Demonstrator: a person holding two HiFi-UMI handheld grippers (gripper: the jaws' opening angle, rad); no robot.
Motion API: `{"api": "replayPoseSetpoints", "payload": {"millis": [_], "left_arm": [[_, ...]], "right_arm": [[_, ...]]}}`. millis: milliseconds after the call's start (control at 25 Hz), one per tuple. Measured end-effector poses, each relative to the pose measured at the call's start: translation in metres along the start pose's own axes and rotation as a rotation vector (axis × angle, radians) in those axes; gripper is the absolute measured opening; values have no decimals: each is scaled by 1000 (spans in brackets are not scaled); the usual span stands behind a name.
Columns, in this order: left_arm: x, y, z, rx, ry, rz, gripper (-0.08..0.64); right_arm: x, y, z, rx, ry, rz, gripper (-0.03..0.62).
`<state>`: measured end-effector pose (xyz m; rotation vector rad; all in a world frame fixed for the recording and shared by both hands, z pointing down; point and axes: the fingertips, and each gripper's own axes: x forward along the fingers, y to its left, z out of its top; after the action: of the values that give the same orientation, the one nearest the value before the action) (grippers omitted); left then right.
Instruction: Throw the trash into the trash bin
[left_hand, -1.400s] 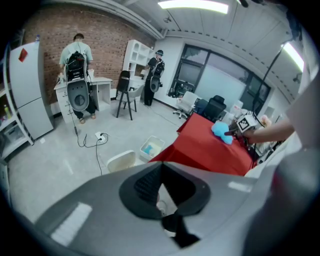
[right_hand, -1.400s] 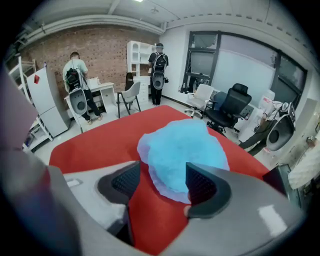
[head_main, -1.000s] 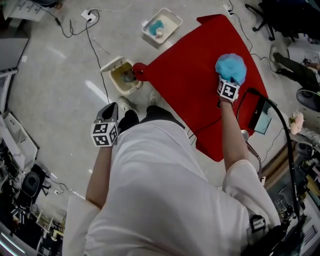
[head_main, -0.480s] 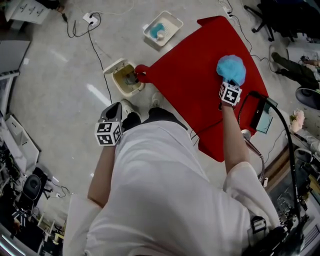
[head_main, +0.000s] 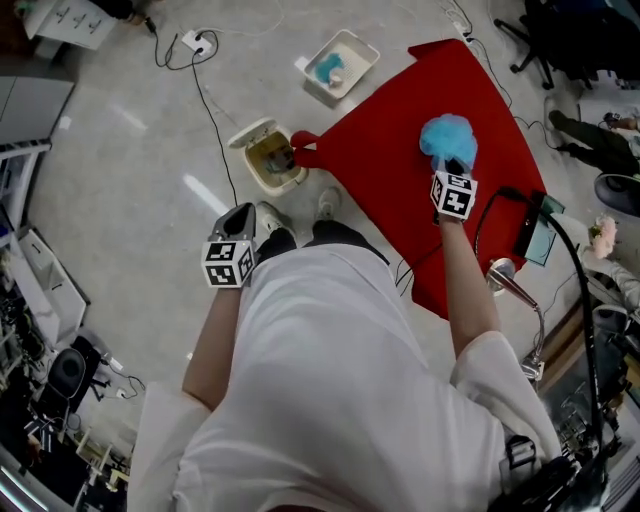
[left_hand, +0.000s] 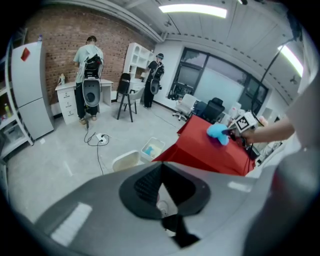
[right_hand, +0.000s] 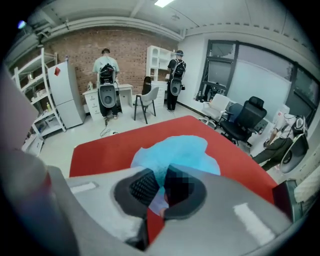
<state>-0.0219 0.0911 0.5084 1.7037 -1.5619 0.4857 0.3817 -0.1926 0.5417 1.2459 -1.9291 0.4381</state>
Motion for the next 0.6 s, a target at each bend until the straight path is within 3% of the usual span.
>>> {"api": "replayPoseSetpoints", "payload": {"millis": [600], "left_arm": [[-29,36,-36,-30,-2,-7,5]], "right_arm": [[-28,234,9,-121,-33,397,3]]}}
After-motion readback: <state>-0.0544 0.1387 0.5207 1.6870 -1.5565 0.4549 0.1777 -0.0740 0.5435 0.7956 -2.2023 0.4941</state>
